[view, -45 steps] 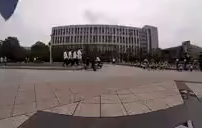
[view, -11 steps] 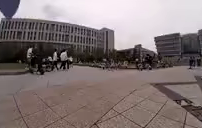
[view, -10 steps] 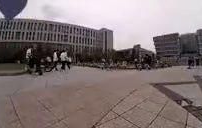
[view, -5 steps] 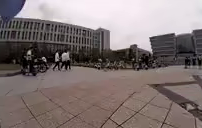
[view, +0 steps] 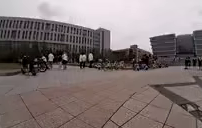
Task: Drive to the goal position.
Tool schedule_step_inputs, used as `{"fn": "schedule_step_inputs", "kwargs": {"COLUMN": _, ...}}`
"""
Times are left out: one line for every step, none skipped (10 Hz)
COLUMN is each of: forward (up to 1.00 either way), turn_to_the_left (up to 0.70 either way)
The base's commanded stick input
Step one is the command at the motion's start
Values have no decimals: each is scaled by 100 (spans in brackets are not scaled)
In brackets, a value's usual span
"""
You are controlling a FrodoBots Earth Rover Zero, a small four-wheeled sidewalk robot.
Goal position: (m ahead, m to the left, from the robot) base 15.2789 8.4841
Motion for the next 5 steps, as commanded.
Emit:
{"fn": "schedule_step_inputs", "kwargs": {"forward": 0, "turn_to_the_left": 0}}
{"fn": "schedule_step_inputs", "kwargs": {"forward": 31, "turn_to_the_left": 1}}
{"fn": "schedule_step_inputs", "kwargs": {"forward": 51, "turn_to_the_left": 1}}
{"fn": "schedule_step_inputs", "kwargs": {"forward": 60, "turn_to_the_left": 1}}
{"fn": "schedule_step_inputs", "kwargs": {"forward": 60, "turn_to_the_left": -1}}
